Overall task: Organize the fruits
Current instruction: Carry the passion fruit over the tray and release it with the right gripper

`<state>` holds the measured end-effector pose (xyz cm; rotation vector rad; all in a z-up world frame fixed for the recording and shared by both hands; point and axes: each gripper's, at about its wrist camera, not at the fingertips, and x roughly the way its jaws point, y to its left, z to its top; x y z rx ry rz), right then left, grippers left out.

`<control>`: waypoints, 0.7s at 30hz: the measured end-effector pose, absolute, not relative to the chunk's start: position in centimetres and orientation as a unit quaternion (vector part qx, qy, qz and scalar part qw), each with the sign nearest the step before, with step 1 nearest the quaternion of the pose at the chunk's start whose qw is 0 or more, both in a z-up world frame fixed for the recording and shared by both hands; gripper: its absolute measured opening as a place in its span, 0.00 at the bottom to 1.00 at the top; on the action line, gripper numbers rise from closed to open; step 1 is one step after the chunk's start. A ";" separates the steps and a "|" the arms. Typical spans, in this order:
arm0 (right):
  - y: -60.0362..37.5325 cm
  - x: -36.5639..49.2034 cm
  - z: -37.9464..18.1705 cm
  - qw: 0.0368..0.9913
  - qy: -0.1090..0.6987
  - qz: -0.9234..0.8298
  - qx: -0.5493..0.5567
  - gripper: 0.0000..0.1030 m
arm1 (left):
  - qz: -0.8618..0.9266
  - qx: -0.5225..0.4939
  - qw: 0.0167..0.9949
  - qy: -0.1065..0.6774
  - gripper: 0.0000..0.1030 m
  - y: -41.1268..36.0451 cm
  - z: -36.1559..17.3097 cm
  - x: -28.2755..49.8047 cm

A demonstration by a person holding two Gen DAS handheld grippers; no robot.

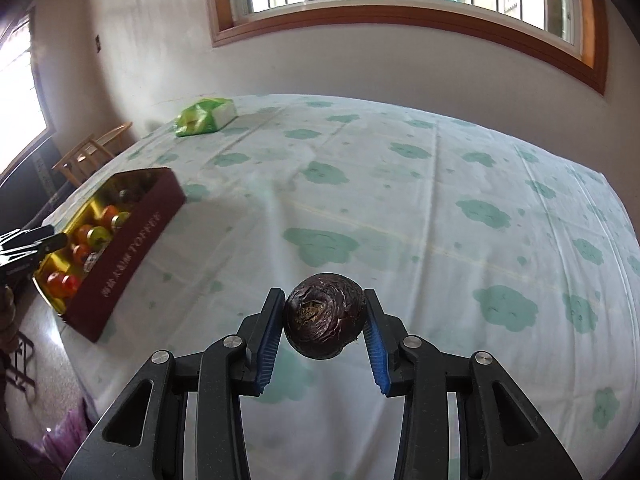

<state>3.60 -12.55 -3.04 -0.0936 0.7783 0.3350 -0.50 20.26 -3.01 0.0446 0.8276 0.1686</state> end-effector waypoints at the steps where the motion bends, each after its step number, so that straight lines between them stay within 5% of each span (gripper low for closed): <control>1: -11.3 3.4 -2.6 0.909 0.374 0.175 -0.049 0.39 | 0.085 0.024 0.912 0.400 0.55 20.4 -3.0 -0.6; 5: -6.5 2.9 -1.2 0.902 0.364 0.226 -0.058 0.38 | 0.095 0.029 0.914 0.394 0.65 20.9 -2.8 -1.0; 21: 7.9 2.6 -0.6 0.859 0.361 0.348 -0.100 0.38 | 0.107 0.018 0.917 0.385 0.76 23.2 -2.8 -1.9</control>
